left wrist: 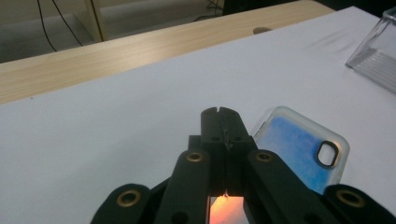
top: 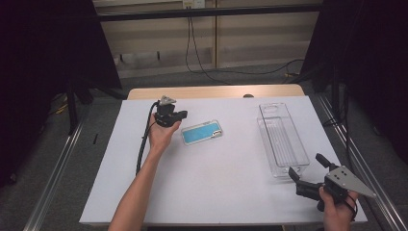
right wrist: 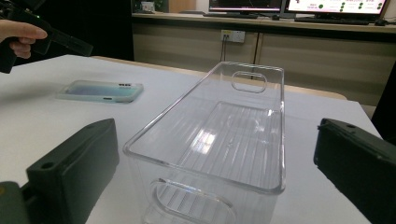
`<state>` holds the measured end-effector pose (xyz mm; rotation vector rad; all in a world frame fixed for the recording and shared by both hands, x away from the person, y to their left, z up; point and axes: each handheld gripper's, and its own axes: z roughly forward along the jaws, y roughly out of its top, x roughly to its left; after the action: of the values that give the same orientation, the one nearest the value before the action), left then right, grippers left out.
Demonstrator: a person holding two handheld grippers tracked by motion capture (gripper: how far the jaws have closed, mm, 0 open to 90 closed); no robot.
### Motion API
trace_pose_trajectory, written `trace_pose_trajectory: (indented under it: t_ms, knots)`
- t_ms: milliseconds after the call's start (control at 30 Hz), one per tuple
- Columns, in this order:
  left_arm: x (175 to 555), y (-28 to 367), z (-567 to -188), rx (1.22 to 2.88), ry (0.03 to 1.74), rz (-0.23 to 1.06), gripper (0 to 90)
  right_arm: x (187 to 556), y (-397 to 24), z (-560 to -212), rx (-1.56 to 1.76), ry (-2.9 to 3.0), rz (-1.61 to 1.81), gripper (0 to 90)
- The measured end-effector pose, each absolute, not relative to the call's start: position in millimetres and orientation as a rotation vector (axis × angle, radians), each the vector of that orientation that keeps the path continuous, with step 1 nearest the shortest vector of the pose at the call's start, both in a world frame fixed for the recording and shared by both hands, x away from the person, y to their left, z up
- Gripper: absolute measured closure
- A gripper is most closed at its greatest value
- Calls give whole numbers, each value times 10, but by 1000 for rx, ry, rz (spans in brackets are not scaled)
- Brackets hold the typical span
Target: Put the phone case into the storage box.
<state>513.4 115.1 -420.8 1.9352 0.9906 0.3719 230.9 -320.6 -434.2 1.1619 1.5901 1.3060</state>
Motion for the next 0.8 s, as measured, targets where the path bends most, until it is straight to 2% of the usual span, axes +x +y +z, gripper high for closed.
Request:
trace_pose_trajectory:
  t_ms: [800]
  knots:
    - [5187, 1042, -4373, 2086, 1034, 326, 900, 2300, -3204, -4335, 1151, 1594, 1307, 0]
